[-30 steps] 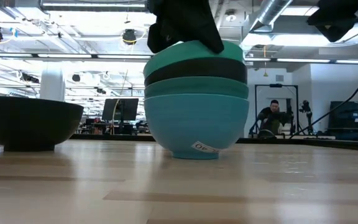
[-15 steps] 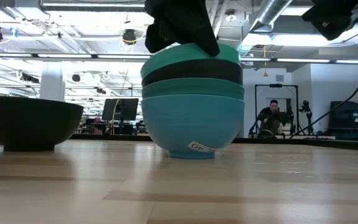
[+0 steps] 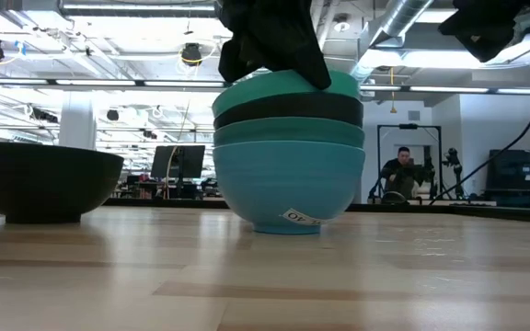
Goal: Nest bowls inside each other
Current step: Stack the light blue bowl on top of the black bowl, then stack the black bowl on the light blue bowl
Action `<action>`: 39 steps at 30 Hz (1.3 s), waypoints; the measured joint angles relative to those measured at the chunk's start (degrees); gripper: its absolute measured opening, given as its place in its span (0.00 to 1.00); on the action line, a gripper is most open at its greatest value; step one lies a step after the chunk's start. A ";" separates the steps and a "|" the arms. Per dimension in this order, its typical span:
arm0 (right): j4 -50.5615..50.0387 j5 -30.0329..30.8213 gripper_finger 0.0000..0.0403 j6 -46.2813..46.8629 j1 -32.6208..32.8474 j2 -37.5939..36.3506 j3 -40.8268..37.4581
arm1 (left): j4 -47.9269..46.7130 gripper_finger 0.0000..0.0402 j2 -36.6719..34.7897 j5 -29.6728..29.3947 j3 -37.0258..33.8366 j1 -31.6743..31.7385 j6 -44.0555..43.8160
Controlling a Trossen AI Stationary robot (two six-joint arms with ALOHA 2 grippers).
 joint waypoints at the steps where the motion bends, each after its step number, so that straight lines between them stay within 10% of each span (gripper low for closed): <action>1: 0.15 -0.02 0.42 -0.01 0.00 0.33 0.00 | 0.08 0.00 0.02 0.28 0.00 0.01 -0.27; 19: 2.80 -0.17 0.42 0.01 0.00 3.23 0.00 | -2.21 0.34 0.44 5.96 5.07 1.88 0.47; 39: 9.70 -0.17 0.42 -0.47 0.04 3.24 0.00 | -24.89 0.35 -2.19 2.62 20.74 3.22 5.38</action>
